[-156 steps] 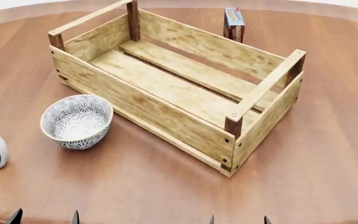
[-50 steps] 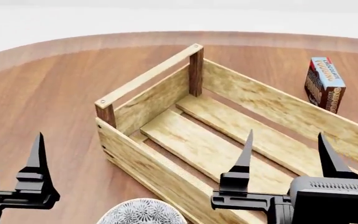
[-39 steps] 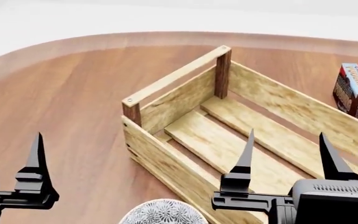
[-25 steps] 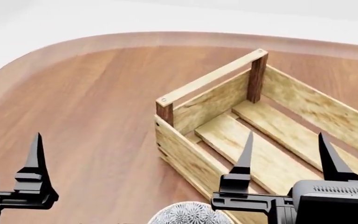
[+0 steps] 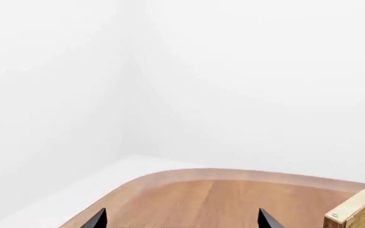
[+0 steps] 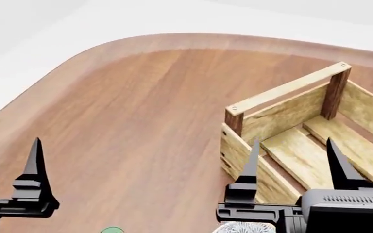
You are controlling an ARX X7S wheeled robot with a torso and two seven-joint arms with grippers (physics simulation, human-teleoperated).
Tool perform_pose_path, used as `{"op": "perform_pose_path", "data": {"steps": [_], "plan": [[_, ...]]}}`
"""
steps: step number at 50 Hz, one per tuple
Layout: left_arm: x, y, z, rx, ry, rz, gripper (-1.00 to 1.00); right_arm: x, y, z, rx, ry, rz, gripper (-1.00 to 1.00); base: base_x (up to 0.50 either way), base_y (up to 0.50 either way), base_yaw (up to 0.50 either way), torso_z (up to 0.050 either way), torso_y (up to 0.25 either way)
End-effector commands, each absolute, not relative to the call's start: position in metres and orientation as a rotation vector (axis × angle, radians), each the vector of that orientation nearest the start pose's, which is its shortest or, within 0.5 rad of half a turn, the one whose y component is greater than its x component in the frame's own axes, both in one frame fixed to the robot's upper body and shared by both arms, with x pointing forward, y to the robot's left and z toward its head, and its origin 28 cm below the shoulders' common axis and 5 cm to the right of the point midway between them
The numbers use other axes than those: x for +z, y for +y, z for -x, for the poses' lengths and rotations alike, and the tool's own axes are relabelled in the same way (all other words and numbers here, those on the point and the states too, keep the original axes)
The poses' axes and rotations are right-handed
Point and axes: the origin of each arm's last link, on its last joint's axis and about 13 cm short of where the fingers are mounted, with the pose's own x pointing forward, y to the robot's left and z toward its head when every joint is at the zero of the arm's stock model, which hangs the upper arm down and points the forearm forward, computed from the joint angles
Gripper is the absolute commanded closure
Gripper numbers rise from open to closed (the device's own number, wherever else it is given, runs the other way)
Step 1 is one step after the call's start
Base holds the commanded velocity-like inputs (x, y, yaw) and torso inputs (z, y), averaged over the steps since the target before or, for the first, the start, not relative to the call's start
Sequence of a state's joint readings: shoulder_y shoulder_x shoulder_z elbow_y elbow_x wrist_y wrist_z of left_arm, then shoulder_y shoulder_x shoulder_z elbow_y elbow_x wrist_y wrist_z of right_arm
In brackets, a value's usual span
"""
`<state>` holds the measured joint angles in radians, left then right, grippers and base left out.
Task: Pick up the salad dressing and put it in the tray.
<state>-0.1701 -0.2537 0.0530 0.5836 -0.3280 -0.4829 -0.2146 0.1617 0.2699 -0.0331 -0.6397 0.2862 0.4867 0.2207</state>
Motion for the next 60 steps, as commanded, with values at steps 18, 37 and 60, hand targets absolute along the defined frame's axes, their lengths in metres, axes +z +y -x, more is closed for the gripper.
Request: {"op": "perform_pose_path", "data": {"steps": [18, 37, 60], "plan": [[0.138, 0.224, -0.221, -0.014, -0.23, 0.044, -1.0, 0.146, -0.119, -0.215, 0.025, -0.276, 0.009, -1.0, 0.0, 0.0, 0.5, 0.0, 0.0], [0.136, 0.226, -0.222, -0.013, -0.214, 0.049, -1.0, 0.129, -0.122, -0.206, 0.22, -0.118, 0.112, -1.0, 0.0, 0.01, 0.05, 0.0, 0.0], [0.136, 0.226, -0.223, -0.015, -0.204, 0.049, -1.0, 0.107, -0.125, -0.183, 0.529, 0.049, 0.115, -1.0, 0.0, 0.0, 0.0, 0.0, 0.0]]}}
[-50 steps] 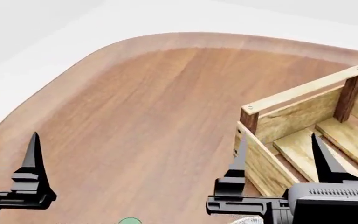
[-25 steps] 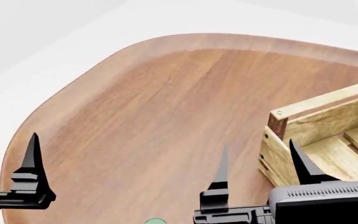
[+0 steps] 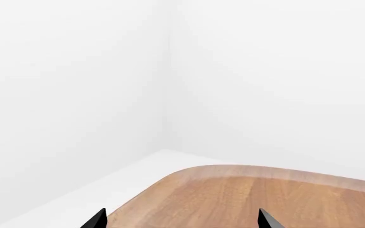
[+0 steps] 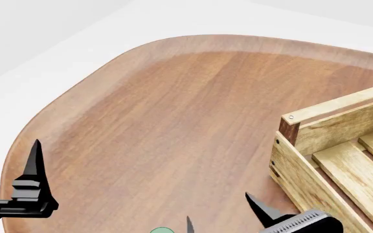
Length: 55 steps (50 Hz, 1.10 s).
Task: Pick up the salad dressing and put it in the tray.
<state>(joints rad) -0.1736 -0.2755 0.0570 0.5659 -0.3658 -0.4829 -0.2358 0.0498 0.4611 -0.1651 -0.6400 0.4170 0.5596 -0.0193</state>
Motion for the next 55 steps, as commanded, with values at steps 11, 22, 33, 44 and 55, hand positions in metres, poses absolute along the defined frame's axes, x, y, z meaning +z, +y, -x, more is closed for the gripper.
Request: {"op": "perform_pose_path", "data": {"steps": [11, 22, 33, 44, 55], "plan": [[0.135, 0.226, -0.222, -0.015, -0.202, 0.051, -1.0, 0.103, -0.12, -0.182, 0.583, 0.075, 0.116, -1.0, 0.0, 0.0, 0.0, 0.0, 0.0], [0.134, 0.226, -0.222, -0.014, -0.199, 0.051, -1.0, 0.089, -0.116, -0.193, 0.579, 0.113, 0.13, -1.0, 0.0, 0.0, 0.0, 0.0, 0.0], [0.134, 0.227, -0.222, -0.015, -0.198, 0.051, -1.0, 0.082, -0.106, -0.202, 0.683, 0.145, 0.115, -1.0, 0.0, 0.0, 0.0, 0.0, 0.0], [0.133, 0.227, -0.223, -0.013, -0.197, 0.052, -1.0, 0.073, -0.099, -0.208, 0.735, 0.179, 0.117, -1.0, 0.0, 0.0, 0.0, 0.0, 0.0], [0.132, 0.227, -0.223, -0.015, -0.196, 0.05, -1.0, 0.059, -0.101, -0.217, 0.698, 0.216, 0.126, -1.0, 0.0, 0.0, 0.0, 0.0, 0.0]]}}
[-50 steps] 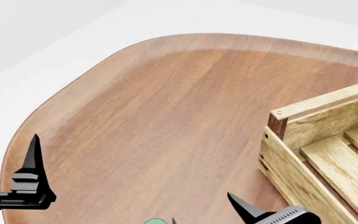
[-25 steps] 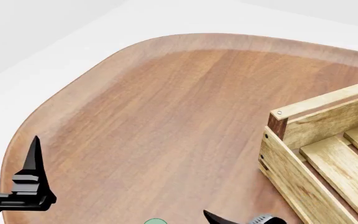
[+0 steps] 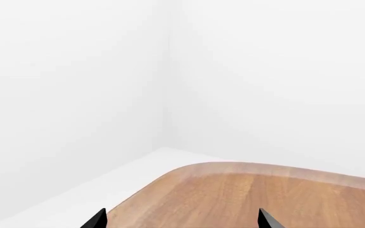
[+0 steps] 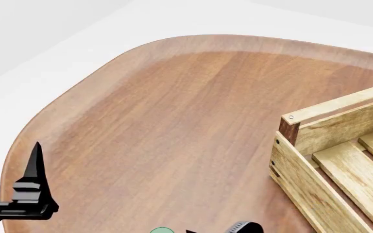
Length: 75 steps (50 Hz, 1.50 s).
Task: Pick up the salad dressing and put it in the tray.
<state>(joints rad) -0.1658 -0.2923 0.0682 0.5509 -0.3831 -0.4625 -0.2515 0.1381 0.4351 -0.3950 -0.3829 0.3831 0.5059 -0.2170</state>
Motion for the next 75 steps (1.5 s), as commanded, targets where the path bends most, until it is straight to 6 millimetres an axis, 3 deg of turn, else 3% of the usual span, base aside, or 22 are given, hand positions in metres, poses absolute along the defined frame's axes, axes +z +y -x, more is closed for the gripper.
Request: {"op": "perform_pose_path", "data": {"steps": [1, 46, 47, 62, 75], "plan": [[0.132, 0.227, -0.223, -0.015, -0.196, 0.05, -1.0, 0.059, -0.101, -0.218, 0.696, 0.218, 0.125, -1.0, 0.0, 0.0, 0.0, 0.0, 0.0], [0.132, 0.228, -0.222, -0.015, -0.194, 0.051, -1.0, 0.026, -0.093, -0.241, 0.687, 0.287, 0.15, -1.0, 0.0, 0.0, 0.0, 0.0, 0.0], [0.132, 0.228, -0.222, -0.015, -0.194, 0.051, -1.0, 0.026, -0.093, -0.241, 0.687, 0.286, 0.149, 1.0, 0.0, 0.0, 0.0, 0.0, 0.0], [0.132, 0.228, -0.222, -0.015, -0.196, 0.052, -1.0, 0.034, -0.093, -0.238, 0.668, 0.253, 0.165, 1.0, 0.0, 0.0, 0.0, 0.0, 0.0], [0.134, 0.228, -0.222, -0.017, -0.2, 0.055, -1.0, 0.08, -0.098, -0.228, 0.623, 0.154, 0.127, 1.0, 0.0, 0.0, 0.0, 0.0, 0.0]]}}
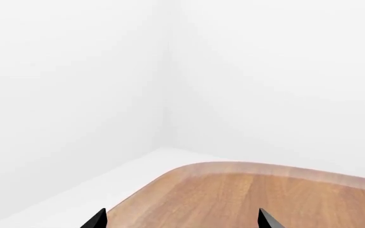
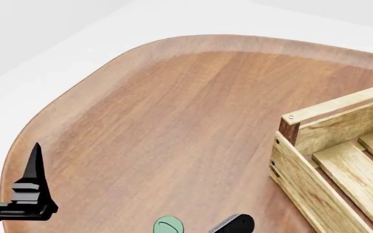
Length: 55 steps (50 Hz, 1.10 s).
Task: Pick up the salad dressing and put it in the tray.
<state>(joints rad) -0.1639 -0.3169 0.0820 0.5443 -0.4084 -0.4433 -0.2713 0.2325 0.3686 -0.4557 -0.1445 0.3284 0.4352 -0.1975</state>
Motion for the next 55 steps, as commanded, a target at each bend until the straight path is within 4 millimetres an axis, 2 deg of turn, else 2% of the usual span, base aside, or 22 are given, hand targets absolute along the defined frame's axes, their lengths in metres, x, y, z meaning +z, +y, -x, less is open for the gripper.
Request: {"op": "perform_pose_path", "data": {"steps": [1, 6, 23, 30, 42, 50, 55], "plan": [[0.134, 0.228, -0.222, -0.018, -0.2, 0.055, -1.0, 0.083, -0.099, -0.228, 0.623, 0.151, 0.123, 1.0, 0.0, 0.0, 0.0, 0.0, 0.01], [0.133, 0.227, -0.222, -0.022, -0.2, 0.054, -1.0, 0.104, -0.104, -0.227, 0.587, 0.113, 0.11, 1.0, 0.0, 0.0, 0.0, 0.0, 0.0], [0.133, 0.228, -0.222, -0.026, -0.2, 0.056, -1.0, 0.153, -0.118, -0.225, 0.501, 0.014, 0.086, 1.0, 0.0, 0.0, 0.0, 0.0, 0.0], [0.132, 0.228, -0.222, -0.025, -0.198, 0.061, -1.0, 0.176, -0.13, -0.228, 0.409, -0.049, 0.08, 1.0, 0.0, 0.0, 0.0, 0.0, 0.001], [0.131, 0.228, -0.22, -0.025, -0.196, 0.063, -1.0, 0.197, -0.148, -0.236, 0.282, -0.115, 0.094, 1.0, 0.0, 0.0, 0.0, 0.0, 0.0], [0.13, 0.229, -0.221, -0.024, -0.193, 0.064, -1.0, 0.212, -0.164, -0.251, 0.147, -0.118, 0.101, 1.0, 0.0, 0.0, 0.0, 0.0, 0.001], [0.13, 0.229, -0.221, -0.024, -0.19, 0.066, -1.0, 0.215, -0.172, -0.26, 0.079, -0.119, 0.13, 1.0, 0.0, 0.0, 0.0, 0.0, 0.0]]}}
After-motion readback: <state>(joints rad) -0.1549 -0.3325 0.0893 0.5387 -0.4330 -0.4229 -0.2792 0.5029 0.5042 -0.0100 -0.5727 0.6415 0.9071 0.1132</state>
